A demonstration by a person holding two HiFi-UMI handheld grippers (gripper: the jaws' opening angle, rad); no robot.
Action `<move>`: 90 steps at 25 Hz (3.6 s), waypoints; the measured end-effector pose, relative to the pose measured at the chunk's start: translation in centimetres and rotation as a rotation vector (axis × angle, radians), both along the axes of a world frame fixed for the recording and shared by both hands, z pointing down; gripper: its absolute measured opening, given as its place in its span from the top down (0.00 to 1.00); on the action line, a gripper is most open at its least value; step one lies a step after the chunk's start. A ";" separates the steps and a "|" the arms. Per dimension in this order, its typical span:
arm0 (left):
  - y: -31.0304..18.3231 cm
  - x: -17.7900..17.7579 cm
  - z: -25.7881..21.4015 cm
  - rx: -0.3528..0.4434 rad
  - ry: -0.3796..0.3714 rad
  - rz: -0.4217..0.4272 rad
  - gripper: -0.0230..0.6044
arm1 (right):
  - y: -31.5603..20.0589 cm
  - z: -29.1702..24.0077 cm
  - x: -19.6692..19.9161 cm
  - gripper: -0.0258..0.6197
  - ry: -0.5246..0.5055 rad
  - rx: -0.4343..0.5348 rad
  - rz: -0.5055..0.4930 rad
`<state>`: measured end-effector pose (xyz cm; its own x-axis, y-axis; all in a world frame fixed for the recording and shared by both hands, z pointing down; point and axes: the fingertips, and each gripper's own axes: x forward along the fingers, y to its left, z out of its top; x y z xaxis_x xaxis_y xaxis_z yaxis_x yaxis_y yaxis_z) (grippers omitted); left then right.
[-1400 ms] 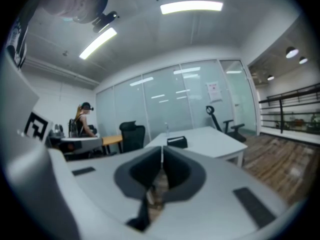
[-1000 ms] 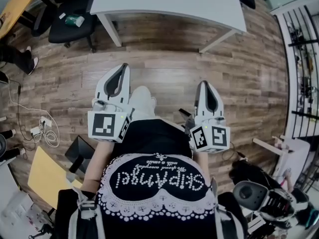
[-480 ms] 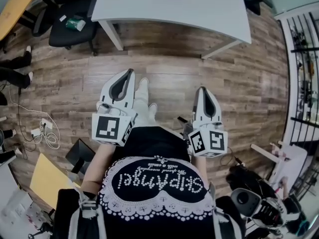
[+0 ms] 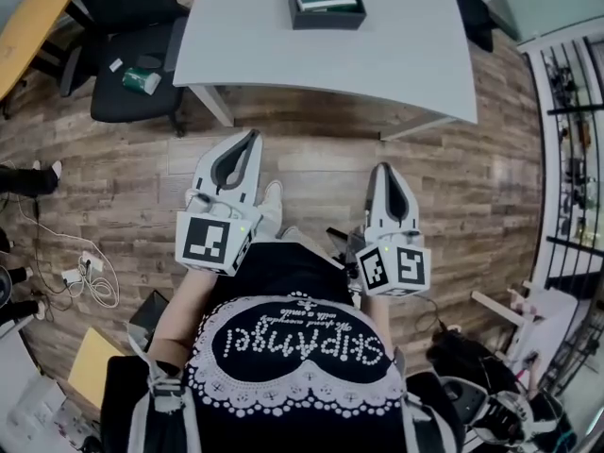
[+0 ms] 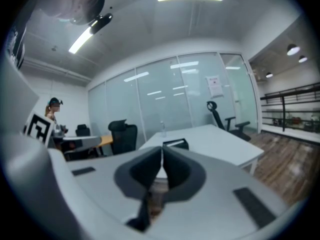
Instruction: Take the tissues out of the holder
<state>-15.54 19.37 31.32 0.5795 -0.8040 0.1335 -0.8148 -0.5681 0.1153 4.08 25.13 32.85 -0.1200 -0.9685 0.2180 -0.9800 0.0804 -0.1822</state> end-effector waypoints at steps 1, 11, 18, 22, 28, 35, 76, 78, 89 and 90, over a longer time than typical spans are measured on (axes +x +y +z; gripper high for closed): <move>-0.7 -0.1 -0.1 0.003 0.004 0.004 0.93 | -0.7 -0.1 -0.1 0.91 0.001 0.004 0.003; -4.0 -0.3 0.2 -0.009 -0.004 0.031 0.93 | -3.8 -0.1 0.3 0.91 0.008 -0.017 0.028; -4.8 0.2 0.8 -0.025 -0.002 0.028 0.93 | -4.6 0.2 0.8 0.91 0.007 -0.029 0.030; -5.6 0.7 1.0 -0.030 -0.002 0.021 0.93 | -5.3 0.7 1.4 0.91 0.002 -0.047 0.030; -7.7 2.4 1.5 -0.058 0.002 -0.005 0.93 | -7.4 0.9 3.4 0.91 -0.002 -0.060 0.014; -12.1 6.4 0.9 -0.038 0.008 -0.035 0.93 | -11.9 1.0 7.3 0.91 0.002 -0.064 -0.022; -24.6 8.9 2.0 -0.068 0.019 -0.168 0.93 | -27.1 2.3 10.8 0.91 -0.018 -0.103 -0.150; -26.7 8.4 2.0 -0.074 0.026 -0.154 0.93 | -28.9 2.0 10.2 0.91 -0.015 -0.105 -0.145; -35.5 7.0 2.4 -0.106 0.041 -0.095 0.93 | -36.7 1.5 8.4 0.91 -0.017 -0.115 -0.084; -35.9 7.0 2.6 -0.112 0.041 -0.087 0.93 | -37.0 1.7 8.5 0.91 -0.018 -0.122 -0.076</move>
